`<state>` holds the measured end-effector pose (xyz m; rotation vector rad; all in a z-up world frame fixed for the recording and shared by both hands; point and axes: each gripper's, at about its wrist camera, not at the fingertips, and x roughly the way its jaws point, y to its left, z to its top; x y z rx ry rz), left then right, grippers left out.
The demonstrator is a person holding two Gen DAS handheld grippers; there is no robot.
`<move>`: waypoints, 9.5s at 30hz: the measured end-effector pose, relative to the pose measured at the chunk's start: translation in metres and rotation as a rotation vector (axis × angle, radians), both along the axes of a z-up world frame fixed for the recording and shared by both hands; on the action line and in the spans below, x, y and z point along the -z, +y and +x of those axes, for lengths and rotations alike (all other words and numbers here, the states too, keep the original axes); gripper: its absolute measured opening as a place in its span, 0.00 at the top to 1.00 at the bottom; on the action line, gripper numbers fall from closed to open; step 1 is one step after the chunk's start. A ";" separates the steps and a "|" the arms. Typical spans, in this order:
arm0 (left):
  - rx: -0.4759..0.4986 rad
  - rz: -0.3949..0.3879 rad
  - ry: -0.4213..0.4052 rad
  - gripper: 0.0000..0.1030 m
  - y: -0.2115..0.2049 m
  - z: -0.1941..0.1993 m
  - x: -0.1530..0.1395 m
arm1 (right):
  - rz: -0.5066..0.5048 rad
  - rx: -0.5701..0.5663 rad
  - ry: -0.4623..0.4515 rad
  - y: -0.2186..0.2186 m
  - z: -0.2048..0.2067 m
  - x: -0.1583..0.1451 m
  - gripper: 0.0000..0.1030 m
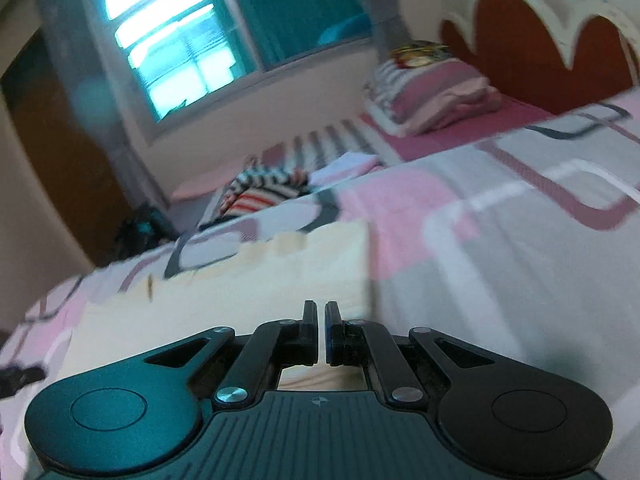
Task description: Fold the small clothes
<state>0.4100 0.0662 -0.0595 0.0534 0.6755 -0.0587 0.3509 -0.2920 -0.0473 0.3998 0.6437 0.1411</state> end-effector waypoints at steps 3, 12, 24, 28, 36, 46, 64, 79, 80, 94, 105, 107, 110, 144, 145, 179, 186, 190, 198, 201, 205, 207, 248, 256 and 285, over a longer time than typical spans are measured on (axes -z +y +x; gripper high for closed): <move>0.047 0.061 0.051 0.17 -0.021 0.011 0.025 | -0.016 -0.058 0.049 0.018 0.011 0.015 0.98; 0.077 -0.043 0.029 0.14 -0.008 0.046 0.013 | 0.001 -0.082 0.015 0.025 0.029 0.013 1.00; 0.015 -0.057 0.113 0.06 0.028 0.140 0.047 | -0.021 -0.232 0.059 0.108 0.114 0.035 1.00; -0.024 -0.054 0.076 0.17 0.039 0.125 0.038 | 0.013 -0.117 0.068 0.089 0.108 0.034 1.00; 0.143 -0.005 0.024 0.09 -0.022 0.091 0.040 | 0.002 -0.262 0.045 0.118 0.097 0.033 1.00; 0.050 0.000 0.035 0.05 -0.008 0.066 0.031 | -0.104 -0.097 0.047 0.048 0.066 0.039 1.00; 0.033 0.062 0.068 0.00 -0.024 0.018 0.047 | -0.151 0.000 0.025 0.033 0.012 0.041 0.86; 0.041 0.076 0.092 0.00 -0.025 0.022 0.048 | -0.199 -0.027 0.089 0.048 0.019 0.038 0.86; 0.043 0.074 0.092 0.00 -0.025 0.022 0.048 | -0.195 -0.024 0.089 0.047 0.019 0.038 0.86; 0.057 0.051 0.090 0.00 -0.022 0.024 0.051 | -0.252 -0.028 0.089 0.055 0.018 0.038 0.86; 0.023 0.070 0.147 0.03 0.032 -0.095 0.036 | 0.045 -0.058 0.131 -0.005 -0.065 0.012 0.57; 0.013 0.038 0.159 0.10 0.046 -0.133 0.034 | 0.098 -0.054 0.152 -0.028 -0.105 0.013 0.57; 0.006 -0.001 0.193 0.18 0.056 -0.178 0.028 | 0.159 -0.062 0.215 -0.057 -0.158 0.019 0.57; 0.039 -0.532 0.241 0.91 0.067 -0.293 0.030 | 0.366 -0.300 0.205 -0.067 -0.305 -0.001 0.98; 0.024 -0.522 0.282 0.84 0.066 -0.291 0.040 | 0.361 -0.300 0.245 -0.067 -0.304 0.008 0.97; -0.004 -0.649 0.029 0.96 0.073 -0.091 -0.075 | 0.418 -0.140 0.067 -0.075 -0.082 -0.117 0.98; -0.040 -0.625 0.152 0.96 0.091 0.019 -0.017 | 0.466 -0.080 0.220 -0.058 0.031 -0.049 0.98; -0.005 -0.580 0.212 0.96 0.091 0.067 0.007 | 0.495 -0.032 0.291 -0.060 0.070 -0.004 0.98; 0.103 -0.612 0.197 0.86 0.086 0.116 0.040 | 0.534 0.021 0.220 -0.075 0.110 0.029 0.95; 0.111 -0.675 0.172 0.72 0.089 0.121 0.046 | 0.486 0.038 0.134 -0.075 0.117 0.024 0.62; 0.071 -0.628 0.051 0.31 0.095 0.111 0.035 | 0.424 0.007 0.075 -0.071 0.121 0.014 0.62; 0.081 -0.604 0.030 0.32 0.100 0.109 0.030 | 0.378 -0.032 0.078 -0.068 0.120 0.012 0.62; 0.035 -0.184 0.023 0.56 0.070 0.114 0.023 | -0.125 -0.062 0.157 0.001 0.148 0.041 0.83; 0.219 -0.152 0.097 0.38 -0.027 0.113 0.022 | -0.133 -0.318 0.070 0.099 0.133 0.024 0.67; 0.223 -0.096 0.054 0.28 -0.006 0.030 0.038 | -0.267 -0.177 0.098 0.029 0.059 0.032 0.78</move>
